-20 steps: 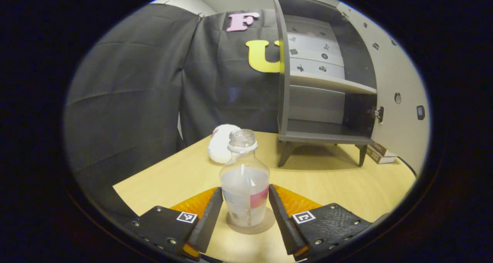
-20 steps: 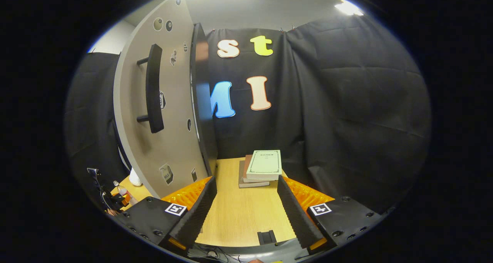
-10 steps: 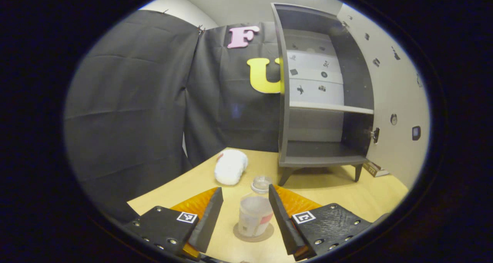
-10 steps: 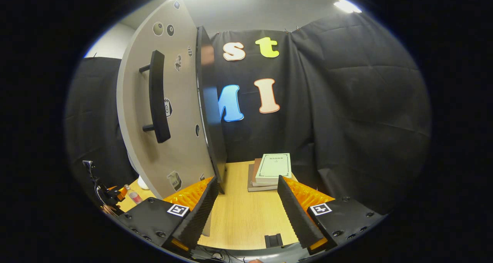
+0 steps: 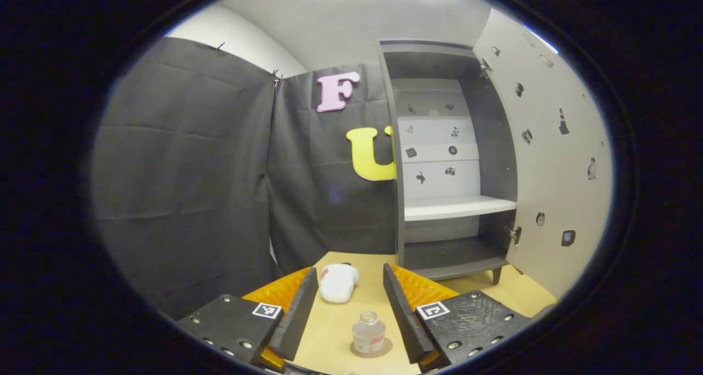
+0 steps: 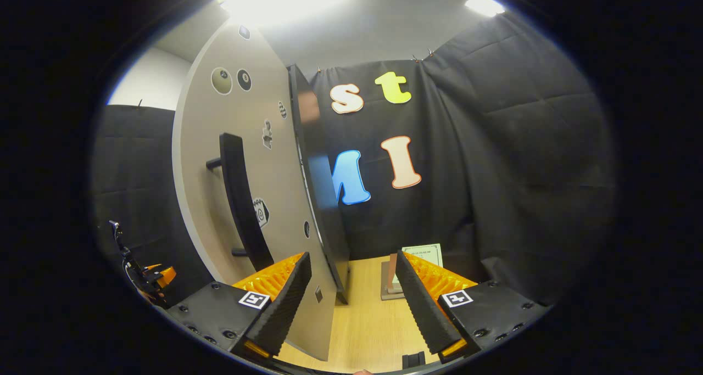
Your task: Open the cabinet door with the right hand, grasp the bottle in the cabinet with the left hand and place it on the coaster, then close the cabinet door with the right hand.
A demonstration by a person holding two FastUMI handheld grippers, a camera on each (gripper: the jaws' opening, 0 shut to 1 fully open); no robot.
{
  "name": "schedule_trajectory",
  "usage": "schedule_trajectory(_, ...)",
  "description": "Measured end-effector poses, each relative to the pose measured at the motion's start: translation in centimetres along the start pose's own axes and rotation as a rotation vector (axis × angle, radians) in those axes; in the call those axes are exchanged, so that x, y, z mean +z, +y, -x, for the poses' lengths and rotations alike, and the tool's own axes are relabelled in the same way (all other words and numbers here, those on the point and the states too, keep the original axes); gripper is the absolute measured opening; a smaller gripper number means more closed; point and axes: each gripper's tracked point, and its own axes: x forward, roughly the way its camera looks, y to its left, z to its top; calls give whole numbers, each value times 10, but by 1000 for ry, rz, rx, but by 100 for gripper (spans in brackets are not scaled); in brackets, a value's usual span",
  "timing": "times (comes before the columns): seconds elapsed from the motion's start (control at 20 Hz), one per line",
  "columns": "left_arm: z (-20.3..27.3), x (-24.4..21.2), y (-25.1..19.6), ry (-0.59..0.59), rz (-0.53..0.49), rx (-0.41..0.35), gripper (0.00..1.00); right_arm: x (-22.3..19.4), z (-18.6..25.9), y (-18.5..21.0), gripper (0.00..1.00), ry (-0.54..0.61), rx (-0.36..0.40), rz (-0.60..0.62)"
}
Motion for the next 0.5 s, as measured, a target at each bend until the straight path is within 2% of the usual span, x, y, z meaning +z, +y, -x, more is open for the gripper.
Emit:
schedule_trajectory(0.25,-8,36,-7,-31,54,-62,74,19,-11,17,98,-15,25,41)
schedule_trajectory(0.4,-22,44,3,-54,12,-73,71,23,-11,20,97,-20,17,61)
schedule_trajectory(0.5,-34,43,5,-58,19,-84,71,22,-11,24,97,-11,15,70)
